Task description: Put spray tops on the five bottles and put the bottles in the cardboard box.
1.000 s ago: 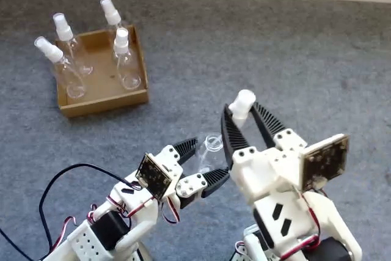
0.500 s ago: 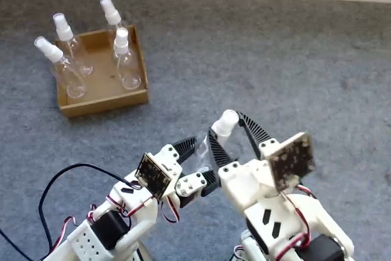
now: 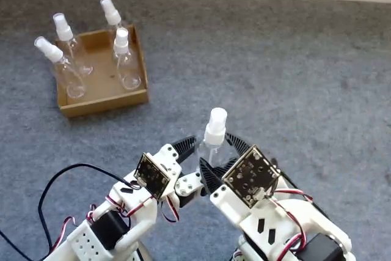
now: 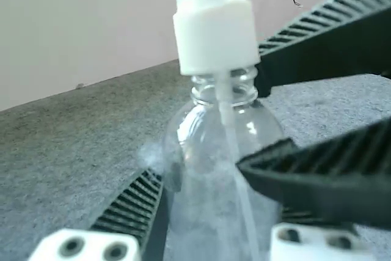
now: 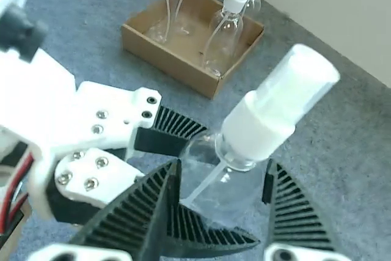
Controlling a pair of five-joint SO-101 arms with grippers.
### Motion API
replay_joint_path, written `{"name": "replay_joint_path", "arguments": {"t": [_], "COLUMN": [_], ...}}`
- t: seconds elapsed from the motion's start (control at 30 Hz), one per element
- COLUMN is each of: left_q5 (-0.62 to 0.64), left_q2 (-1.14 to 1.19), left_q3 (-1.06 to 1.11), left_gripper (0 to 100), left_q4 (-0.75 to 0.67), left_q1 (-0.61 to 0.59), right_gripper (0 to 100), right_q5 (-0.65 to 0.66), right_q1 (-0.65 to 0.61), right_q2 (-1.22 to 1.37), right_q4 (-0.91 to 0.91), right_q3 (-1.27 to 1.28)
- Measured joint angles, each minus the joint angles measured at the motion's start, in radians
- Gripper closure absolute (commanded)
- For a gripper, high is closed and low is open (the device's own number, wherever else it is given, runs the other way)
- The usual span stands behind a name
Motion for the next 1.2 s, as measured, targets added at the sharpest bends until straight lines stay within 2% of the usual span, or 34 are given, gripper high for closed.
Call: {"name": "replay_joint_path", "arguments": {"t": [0.23,0.37,0.43,0.6,0.77,0.93,1.2], "left_q5": [0.003,0.003,0.003,0.003,0.003,0.003,0.003], "left_q2": [0.000,0.000,0.000,0.000,0.000,0.000,0.000], "left_q3": [0.000,0.000,0.000,0.000,0.000,0.000,0.000], "left_gripper": [90,90,90,90,90,90,90], "left_q4": [0.000,0.000,-0.003,-0.115,-0.210,-0.267,-0.278], "left_q1": [-0.035,-0.115,-0.149,-0.176,-0.184,-0.180,-0.187], "right_gripper": [80.4,93.1,99.6,99.3,99.4,99.4,99.4], "right_q5": [0.000,0.000,0.000,0.000,0.000,0.000,0.000], "right_q1": [0.000,0.006,0.052,0.143,0.164,0.166,0.143], "right_q2": [-0.060,-0.180,-0.235,-0.299,-0.307,-0.308,-0.308], "right_q4": [0.048,0.048,0.048,-0.012,-0.106,-0.180,-0.201], "right_q3": [0.000,0.003,0.038,0.215,0.408,0.434,0.434]}}
